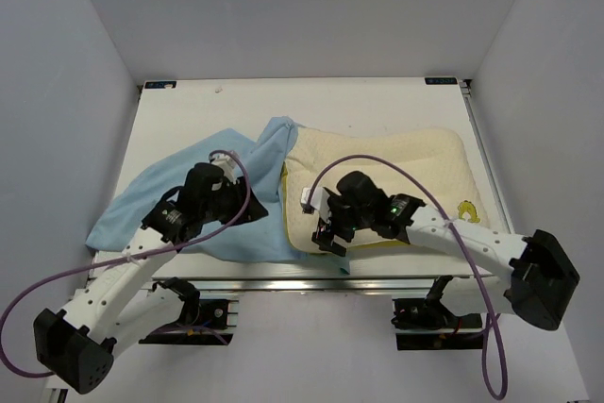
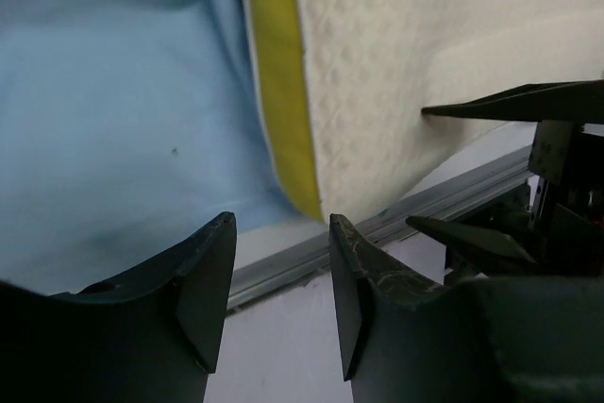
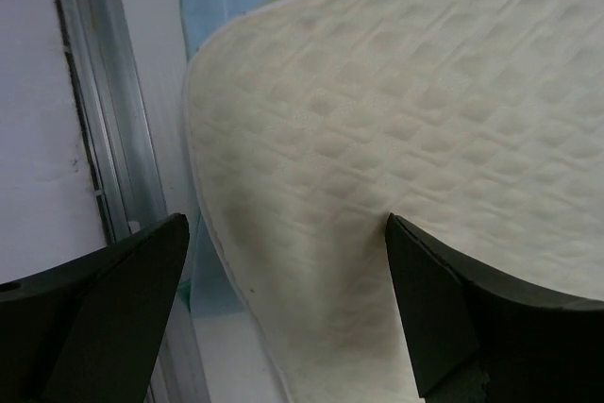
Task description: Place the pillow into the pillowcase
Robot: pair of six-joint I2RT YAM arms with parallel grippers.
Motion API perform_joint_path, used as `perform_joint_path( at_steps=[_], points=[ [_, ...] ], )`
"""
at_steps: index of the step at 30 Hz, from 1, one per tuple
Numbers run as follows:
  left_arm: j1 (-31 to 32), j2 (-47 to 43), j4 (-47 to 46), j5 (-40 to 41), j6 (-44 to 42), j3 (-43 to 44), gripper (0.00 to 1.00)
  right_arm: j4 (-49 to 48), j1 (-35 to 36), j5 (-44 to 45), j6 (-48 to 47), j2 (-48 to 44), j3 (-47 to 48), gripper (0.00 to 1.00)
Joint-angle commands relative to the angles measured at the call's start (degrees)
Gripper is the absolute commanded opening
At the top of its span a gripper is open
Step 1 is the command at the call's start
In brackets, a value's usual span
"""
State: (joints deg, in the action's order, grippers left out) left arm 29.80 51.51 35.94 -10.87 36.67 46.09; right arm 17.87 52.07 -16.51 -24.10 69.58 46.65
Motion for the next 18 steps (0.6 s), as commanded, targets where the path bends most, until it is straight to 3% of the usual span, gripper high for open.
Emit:
perform_joint_path(
  at_steps=[1,8,11,18],
  points=[
    [0.3,-4.7,-2.4,0.9,5.1,-3.2,0.54,-4.4,2.8,9.2,6.2,1.3,0.0,0.89],
    [0.4,-8.6,-3.0,0.5,7.5,-7.8,0.55,-11.6,3.3,15.5,10.7,9.6,-1.2,0.89],
    [0.5,-8.2,-4.0,-0.5,8.1,-9.0,0.55,-13.0,3.2,18.4,9.5,12.4,-1.6,0.81],
    [2.4,-6.2,-9.0,-2.2,10.5,-11.6,0.56,-12.7,2.2,16.6,8.3,14.9,-2.2,0.32]
  ],
)
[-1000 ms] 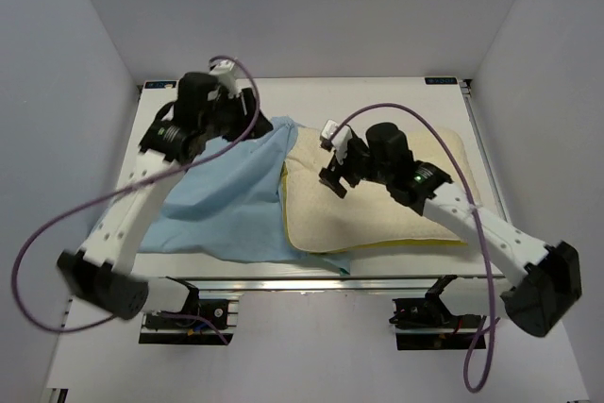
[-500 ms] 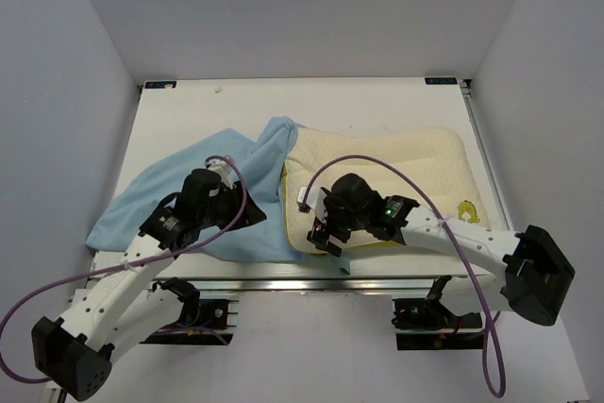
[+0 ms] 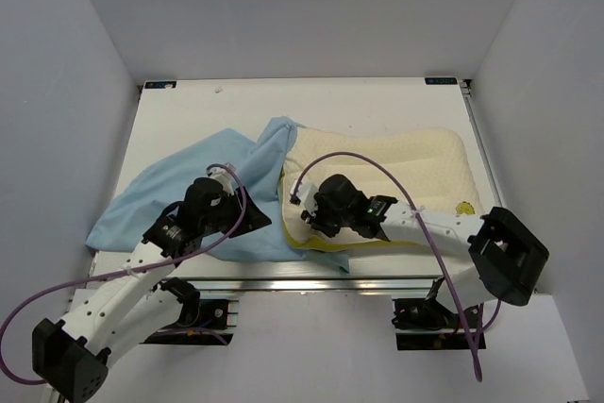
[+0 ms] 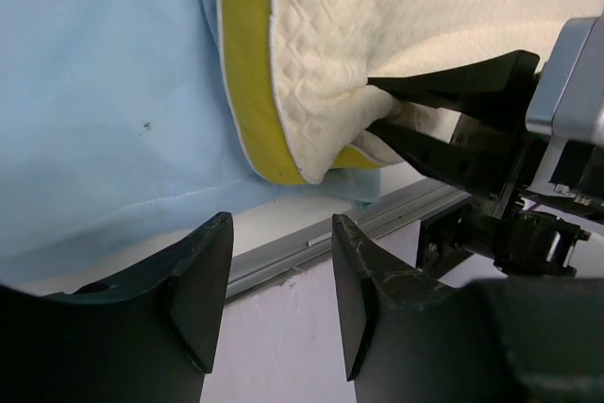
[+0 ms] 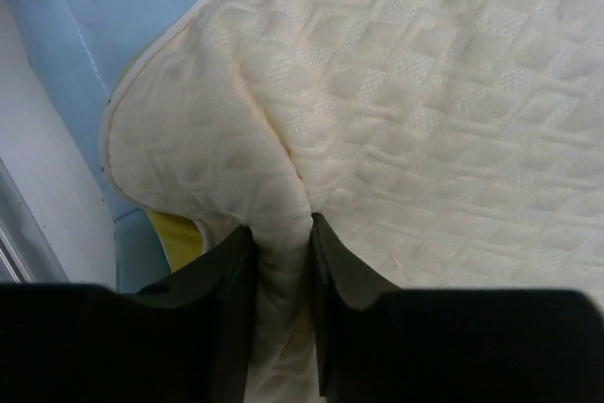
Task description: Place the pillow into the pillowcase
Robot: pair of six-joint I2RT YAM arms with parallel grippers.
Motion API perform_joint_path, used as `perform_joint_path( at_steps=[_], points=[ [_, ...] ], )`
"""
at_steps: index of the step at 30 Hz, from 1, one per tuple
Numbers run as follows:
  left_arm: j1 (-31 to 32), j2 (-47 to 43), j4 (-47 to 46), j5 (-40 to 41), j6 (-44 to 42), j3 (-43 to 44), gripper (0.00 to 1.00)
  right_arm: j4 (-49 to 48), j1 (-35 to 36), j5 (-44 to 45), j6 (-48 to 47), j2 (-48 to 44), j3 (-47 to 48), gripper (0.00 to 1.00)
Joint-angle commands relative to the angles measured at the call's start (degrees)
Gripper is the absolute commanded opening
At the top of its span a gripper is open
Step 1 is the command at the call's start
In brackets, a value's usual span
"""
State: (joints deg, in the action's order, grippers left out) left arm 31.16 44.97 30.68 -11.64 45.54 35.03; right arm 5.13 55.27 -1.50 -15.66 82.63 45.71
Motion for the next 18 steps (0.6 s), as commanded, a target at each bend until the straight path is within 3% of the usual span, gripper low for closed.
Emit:
perform_joint_path(
  at_steps=[1,4,12,18],
  points=[
    [1.5,0.7,-4.3,-1.6,1.9,-0.7,0.56,1.9,-1.5,-1.7,-0.3,1.4,-0.8,0.29],
    [3.7,3.1,-7.5,-2.1,3.3,-1.6,0.57,5.4,-5.2,-8.6,-0.3,-1.8,1.6,0.18],
    [8.9,9.4,-12.5,2.1,6.3,-1.4,0.58,12.6,-20.7,-30.9,-0.3,-12.5,9.6,0.12],
    [9.9,13.3,-17.9,4.3,8.9,-3.0,0.58,14.5,-22.1,-35.2,-1.0,-12.6,8.1,0.09]
  ],
)
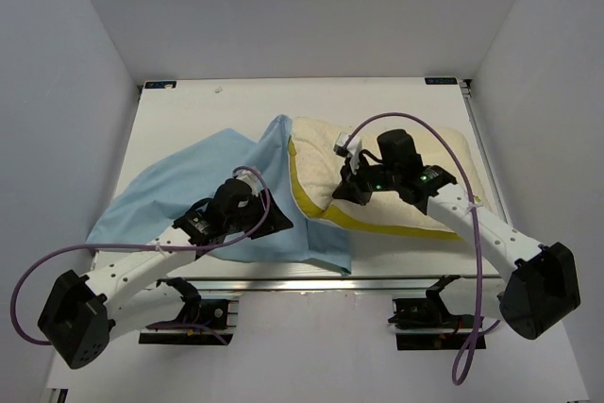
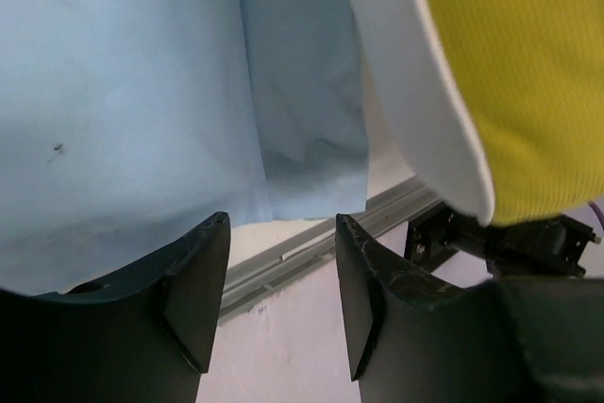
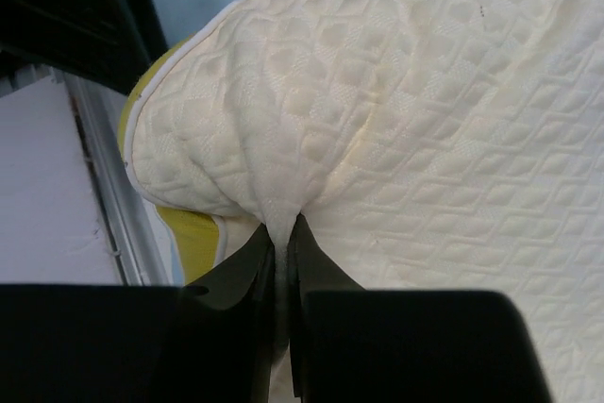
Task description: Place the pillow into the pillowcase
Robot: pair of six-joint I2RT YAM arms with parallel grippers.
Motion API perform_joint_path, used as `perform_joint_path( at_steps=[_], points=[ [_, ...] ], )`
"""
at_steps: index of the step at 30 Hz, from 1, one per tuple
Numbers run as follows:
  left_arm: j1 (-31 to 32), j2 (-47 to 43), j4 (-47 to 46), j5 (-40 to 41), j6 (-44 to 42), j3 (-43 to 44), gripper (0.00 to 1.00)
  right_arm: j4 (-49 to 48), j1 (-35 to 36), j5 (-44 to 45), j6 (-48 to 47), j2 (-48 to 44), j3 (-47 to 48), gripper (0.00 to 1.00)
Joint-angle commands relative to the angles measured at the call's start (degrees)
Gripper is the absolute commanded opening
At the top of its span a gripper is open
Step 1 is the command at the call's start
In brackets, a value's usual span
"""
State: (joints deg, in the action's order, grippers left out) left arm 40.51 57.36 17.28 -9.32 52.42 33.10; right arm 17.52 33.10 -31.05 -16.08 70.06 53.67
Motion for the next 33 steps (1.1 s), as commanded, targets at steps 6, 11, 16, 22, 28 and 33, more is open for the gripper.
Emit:
perform_joint_path(
  at_steps=[6,11,16,22,28,33],
  points=[
    [5.1,11.6,-8.3,4.3,3.6,1.6,0.58,0.2,-0.1,-5.8,0.7,0.5,-1.3,0.08],
    [10.5,21.1,-6.5,7.1,3.3,8.1,0.58,0.1,-1.2,-6.3,1.2,0.4,-0.9,0.08],
    [14.0,26.2,-2.9,14.8,3.2,11.4,0.58,0.6,-2.4,-7.8,1.3,-0.3,-0.8,0.08],
    [15.6,29.9,0.5,19.8,3.1,12.3,0.43,0.6,-3.6,-9.2,1.7,-0.7,-1.1,0.08],
    [17.1,32.0,1.4,21.4,3.6,11.9,0.30,0.6,-4.4,-9.8,2.0,-0.9,-1.0,0.08],
    [17.7,32.9,-0.6,21.1,4.4,9.4,0.26,0.6,-5.0,-10.3,2.2,-0.8,-0.9,0.08]
  ],
)
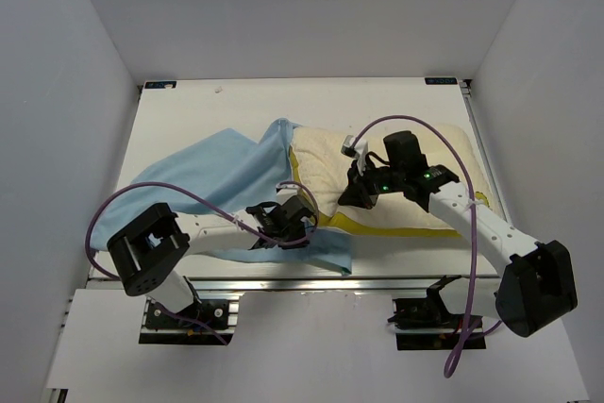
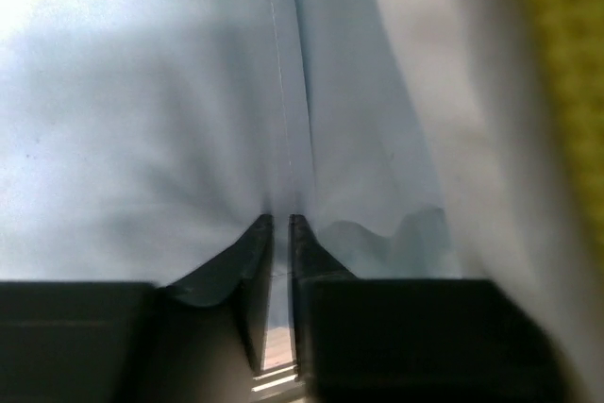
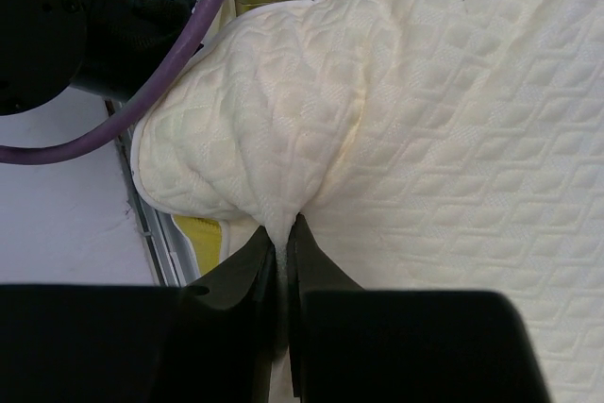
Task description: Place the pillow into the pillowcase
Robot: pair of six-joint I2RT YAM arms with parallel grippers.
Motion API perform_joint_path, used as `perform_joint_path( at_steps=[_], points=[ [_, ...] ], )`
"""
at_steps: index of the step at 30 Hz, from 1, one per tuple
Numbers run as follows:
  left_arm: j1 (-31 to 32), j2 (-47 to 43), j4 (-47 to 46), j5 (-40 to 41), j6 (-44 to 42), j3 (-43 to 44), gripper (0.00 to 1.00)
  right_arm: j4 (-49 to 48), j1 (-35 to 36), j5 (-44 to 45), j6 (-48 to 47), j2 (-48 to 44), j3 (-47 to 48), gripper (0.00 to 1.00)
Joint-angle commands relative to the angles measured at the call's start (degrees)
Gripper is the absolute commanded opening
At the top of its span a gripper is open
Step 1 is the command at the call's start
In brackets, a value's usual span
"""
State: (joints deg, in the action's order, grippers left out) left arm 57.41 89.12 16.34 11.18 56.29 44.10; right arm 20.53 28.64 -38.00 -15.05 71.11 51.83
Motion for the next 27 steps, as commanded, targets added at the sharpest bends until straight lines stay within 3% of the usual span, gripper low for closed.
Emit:
perform_joint_path(
  at_steps=[1,8,17,18,22,27],
  points=[
    [1.0,1.1,0.3,0.6,0.7,-1.8,0.21,-2.5,-0.7,-3.3,1.2,-1.8,0.9,0.08],
    [1.3,-0.5,1.6,2.5,0.9,-1.9,0.05,-2.6,-0.9,-3.4,1.5,-1.8,0.4,0.08],
    [1.7,-16.6,8.8,7.8,2.4,-2.5,0.00,-3.6,-1.0,-2.5,1.7,-1.7,-0.7,0.08],
    [1.7,-17.9,9.2,7.8,2.6,-2.7,0.06,-3.7,-1.0,-2.6,1.8,-1.6,-0.8,0.08],
    [2.0,-20.2,9.9,4.7,3.2,-3.6,0.55,-4.4,-1.0,-2.7,2.3,-1.1,-1.1,0.08],
    [5.6,-15.7,9.0,7.2,6.0,-3.9,0.60,-5.8,-1.0,-1.7,4.1,-1.1,-1.7,0.08]
  ],
)
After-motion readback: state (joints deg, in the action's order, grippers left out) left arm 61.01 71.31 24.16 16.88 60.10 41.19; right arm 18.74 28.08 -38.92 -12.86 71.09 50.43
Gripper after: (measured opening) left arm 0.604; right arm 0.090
